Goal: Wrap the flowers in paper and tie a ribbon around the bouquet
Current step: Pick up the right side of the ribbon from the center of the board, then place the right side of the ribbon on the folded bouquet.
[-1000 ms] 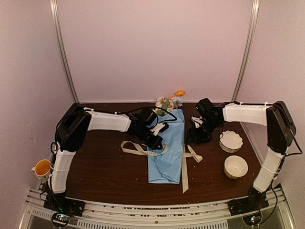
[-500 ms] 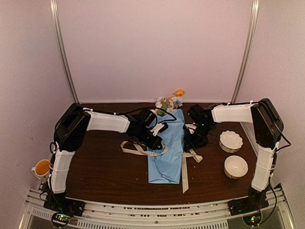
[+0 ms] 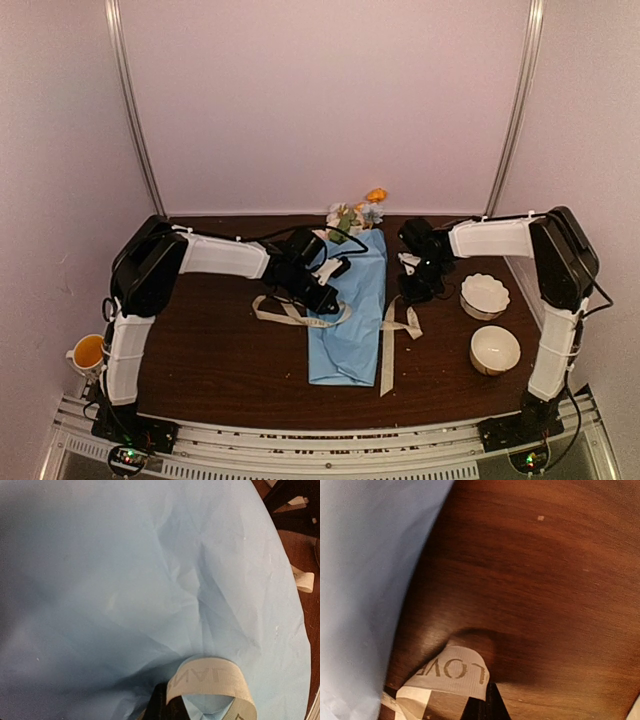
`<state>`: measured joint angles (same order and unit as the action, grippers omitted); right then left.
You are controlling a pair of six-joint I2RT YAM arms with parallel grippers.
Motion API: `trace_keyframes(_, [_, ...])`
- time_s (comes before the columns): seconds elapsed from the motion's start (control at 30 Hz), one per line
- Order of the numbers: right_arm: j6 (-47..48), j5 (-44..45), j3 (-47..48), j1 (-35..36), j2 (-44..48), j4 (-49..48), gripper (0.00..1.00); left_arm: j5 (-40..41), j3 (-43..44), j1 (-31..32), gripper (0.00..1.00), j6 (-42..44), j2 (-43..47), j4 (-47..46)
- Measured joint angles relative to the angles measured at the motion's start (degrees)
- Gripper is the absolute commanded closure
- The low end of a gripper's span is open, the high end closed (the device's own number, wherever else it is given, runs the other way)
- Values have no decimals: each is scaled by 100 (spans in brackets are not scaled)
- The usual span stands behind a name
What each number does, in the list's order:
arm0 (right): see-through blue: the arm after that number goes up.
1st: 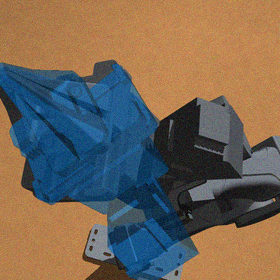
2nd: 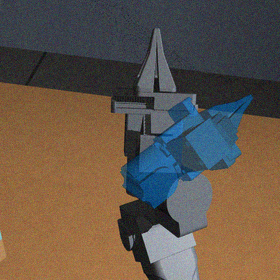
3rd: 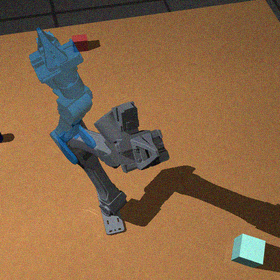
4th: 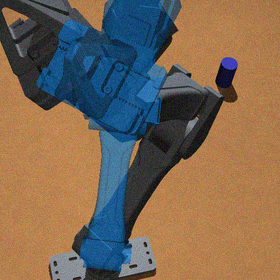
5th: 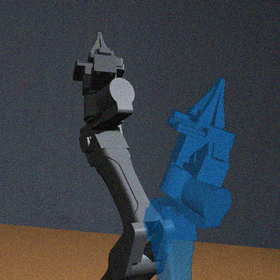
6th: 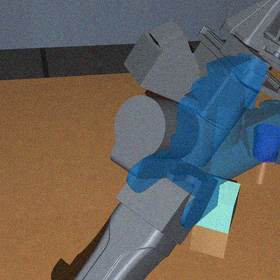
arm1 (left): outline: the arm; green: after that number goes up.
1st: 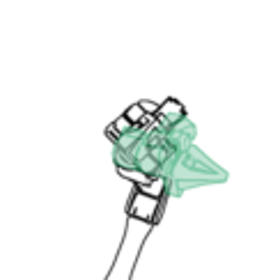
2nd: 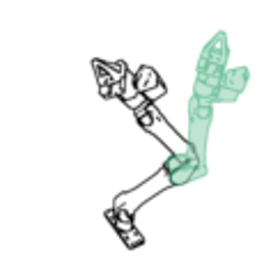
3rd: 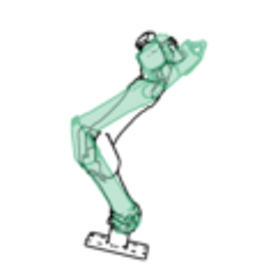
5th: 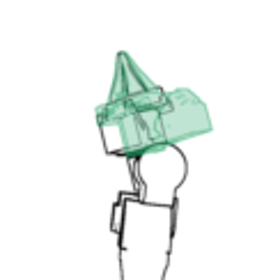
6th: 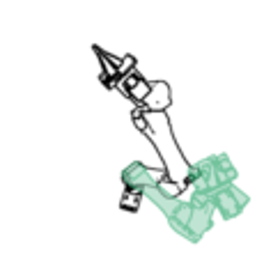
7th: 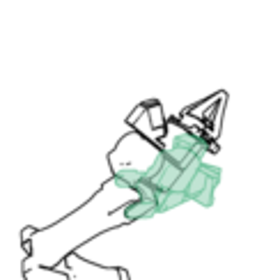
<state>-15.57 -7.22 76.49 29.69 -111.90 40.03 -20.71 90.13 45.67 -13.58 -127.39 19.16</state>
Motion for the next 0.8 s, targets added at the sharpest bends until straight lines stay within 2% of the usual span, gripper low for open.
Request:
trace_keyframes(0.13, [-153, 273, -452, -376, 793, -92, 100, -2, -83, -22, 100, 0, 46, -15])
trace_keyframes(0.3, [236, 603, -337, -439, 2236, -48, 100, -24, -94, -42, 100, 0, 46, -31])
trace_keyframes(0.37, [426, 313, -205, -195, 2638, -160, 100, -42, -107, -48, 100, 0, 46, -52])
trace_keyframes(0.47, [428, -782, -284, 291, 2992, -881, 100, -103, -227, -63, 100, -2, 101, -179])
trace_keyframes(0.57, [22, -1792, -492, 684, 2846, -1886, 100, -168, -431, -85, 100, -9, 199, -363])
trace_keyframes(0.63, [-289, -2273, -479, 861, 2433, -2479, 100, -208, -549, -101, 100, -28, 262, -457])
trace_keyframes(0.8, [-1274, -2771, -767, 973, 1325, -3814, 100, -404, -1137, -149, 100, -201, 638, -857])
